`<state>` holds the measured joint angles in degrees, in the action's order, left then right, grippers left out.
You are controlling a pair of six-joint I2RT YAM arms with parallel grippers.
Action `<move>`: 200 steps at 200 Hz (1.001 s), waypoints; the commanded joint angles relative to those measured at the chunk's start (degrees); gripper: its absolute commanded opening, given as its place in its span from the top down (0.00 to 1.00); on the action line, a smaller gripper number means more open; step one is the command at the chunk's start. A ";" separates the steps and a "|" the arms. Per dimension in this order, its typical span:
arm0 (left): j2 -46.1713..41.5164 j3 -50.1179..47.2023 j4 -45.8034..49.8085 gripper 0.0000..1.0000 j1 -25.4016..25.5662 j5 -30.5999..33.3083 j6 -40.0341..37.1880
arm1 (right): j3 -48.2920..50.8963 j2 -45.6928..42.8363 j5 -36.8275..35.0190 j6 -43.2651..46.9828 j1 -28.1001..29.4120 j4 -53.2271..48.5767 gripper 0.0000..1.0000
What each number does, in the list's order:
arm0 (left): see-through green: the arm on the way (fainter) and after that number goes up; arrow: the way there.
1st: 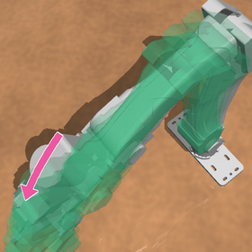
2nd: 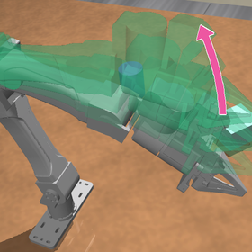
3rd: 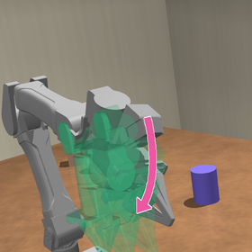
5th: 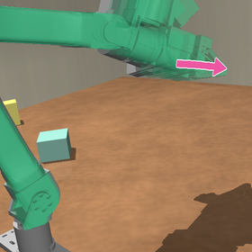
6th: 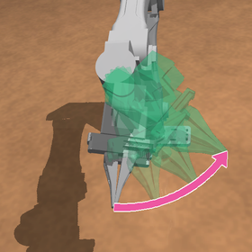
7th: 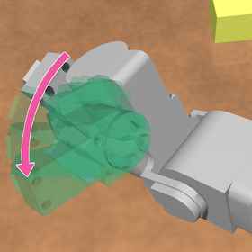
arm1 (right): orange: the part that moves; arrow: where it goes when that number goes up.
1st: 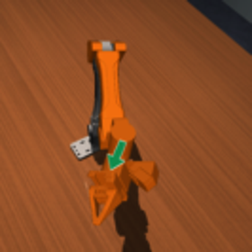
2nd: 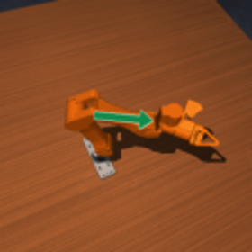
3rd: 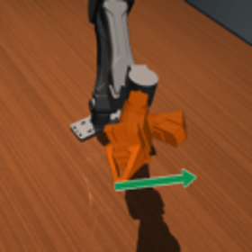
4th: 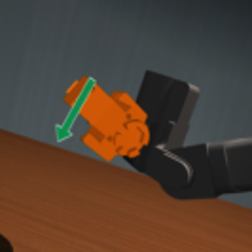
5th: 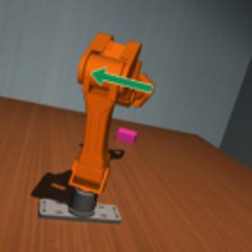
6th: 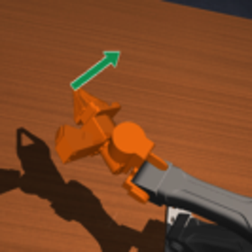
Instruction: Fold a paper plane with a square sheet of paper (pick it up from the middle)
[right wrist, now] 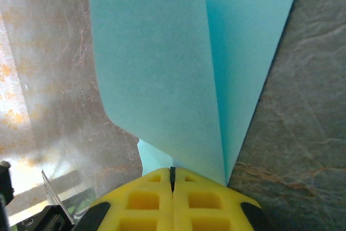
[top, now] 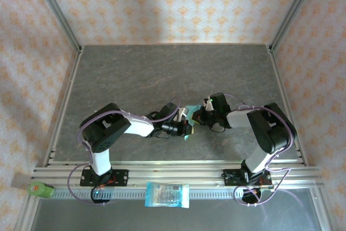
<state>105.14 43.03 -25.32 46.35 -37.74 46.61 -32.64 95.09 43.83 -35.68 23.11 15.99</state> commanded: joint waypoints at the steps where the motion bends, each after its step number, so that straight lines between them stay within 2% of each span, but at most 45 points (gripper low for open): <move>1: 0.52 -1.67 -1.92 0.94 0.41 -2.04 0.72 | 1.46 3.75 -12.19 2.29 -0.02 -5.30 1.00; 67: -1.74 -4.63 -2.96 0.93 1.32 -1.84 1.55 | 1.36 4.09 -12.55 2.41 0.00 -5.66 1.00; 87: -2.31 -4.50 -0.58 0.92 1.67 -0.41 1.21 | 1.24 4.13 -12.61 2.45 0.00 -5.79 1.00; 200: -3.25 -8.37 -2.30 0.92 4.36 -1.38 2.84 | 1.00 3.96 -12.90 2.55 -0.04 -6.45 1.00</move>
<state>103.33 36.73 -31.24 48.47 -37.04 48.58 -32.73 95.09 43.75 -35.66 23.11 15.79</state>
